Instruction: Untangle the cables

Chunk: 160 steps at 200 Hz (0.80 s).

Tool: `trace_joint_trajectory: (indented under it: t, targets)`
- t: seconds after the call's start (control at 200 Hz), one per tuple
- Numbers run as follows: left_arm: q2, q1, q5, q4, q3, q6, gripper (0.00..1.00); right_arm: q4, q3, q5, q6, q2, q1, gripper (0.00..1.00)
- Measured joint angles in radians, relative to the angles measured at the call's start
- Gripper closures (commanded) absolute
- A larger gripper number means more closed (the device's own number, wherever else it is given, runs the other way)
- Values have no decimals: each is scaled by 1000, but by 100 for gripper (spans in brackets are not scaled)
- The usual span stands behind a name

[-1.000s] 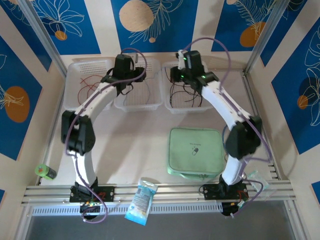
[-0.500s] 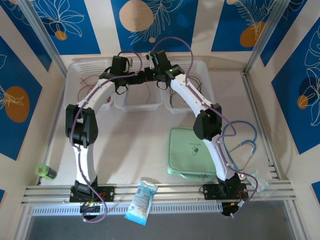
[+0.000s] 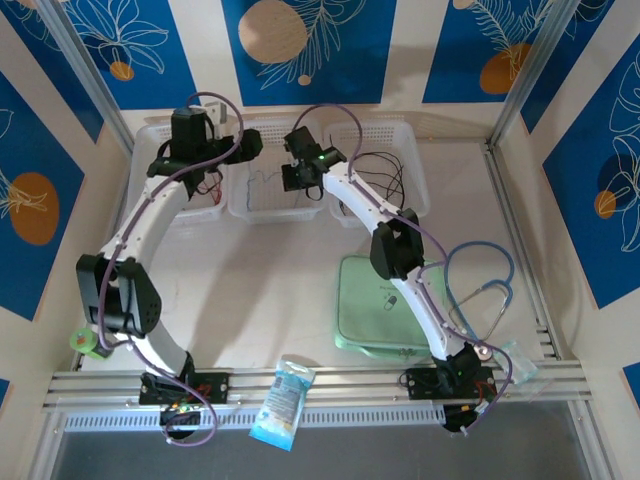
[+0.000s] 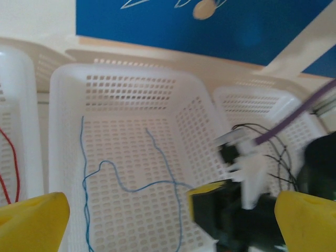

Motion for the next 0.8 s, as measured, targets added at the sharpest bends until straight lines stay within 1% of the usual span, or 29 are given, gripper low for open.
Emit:
trace_joint_trajectory:
  t: [0.065, 0.1, 0.135, 0.22, 0.285, 0.395, 0.46, 0.525, 0.655, 0.68, 0.8]
  targets:
    - [-27, 0, 11, 0, -3, 2, 1, -4, -5, -14, -9, 0, 3, 53]
    - [-37, 0, 13, -1, -3, 3, 1, -6, -4, -21, -19, 0, 4, 44]
    - [-47, 0, 17, -3, -2, 7, 1, -8, -2, -26, -27, 0, 5, 38]
    - [-58, 3, 26, -25, 8, 23, 1, -17, 1, -35, -52, -1, 2, 29]
    - [-62, 6, 37, -39, 14, 33, 1, -25, 1, -45, -65, -5, -3, 20]
    - [-80, 9, 50, -51, 8, 46, 1, -44, 1, -63, -72, -30, -19, 12]
    - [-107, 11, 56, -47, -19, 48, 1, -53, -12, -69, -75, -64, -32, 10]
    - [-147, 11, 56, -40, -68, 49, 1, -50, -63, -70, -80, -129, -44, 9]
    - [-250, 12, 59, 26, -219, 56, 1, 0, -254, -71, -106, -342, -65, 5]
    - [-275, 11, 59, 43, -257, 57, 1, 13, -292, -71, -108, -388, -68, 0]
    - [-377, 11, 48, 117, -427, 75, 1, 108, -528, -81, -127, -630, -90, 1]
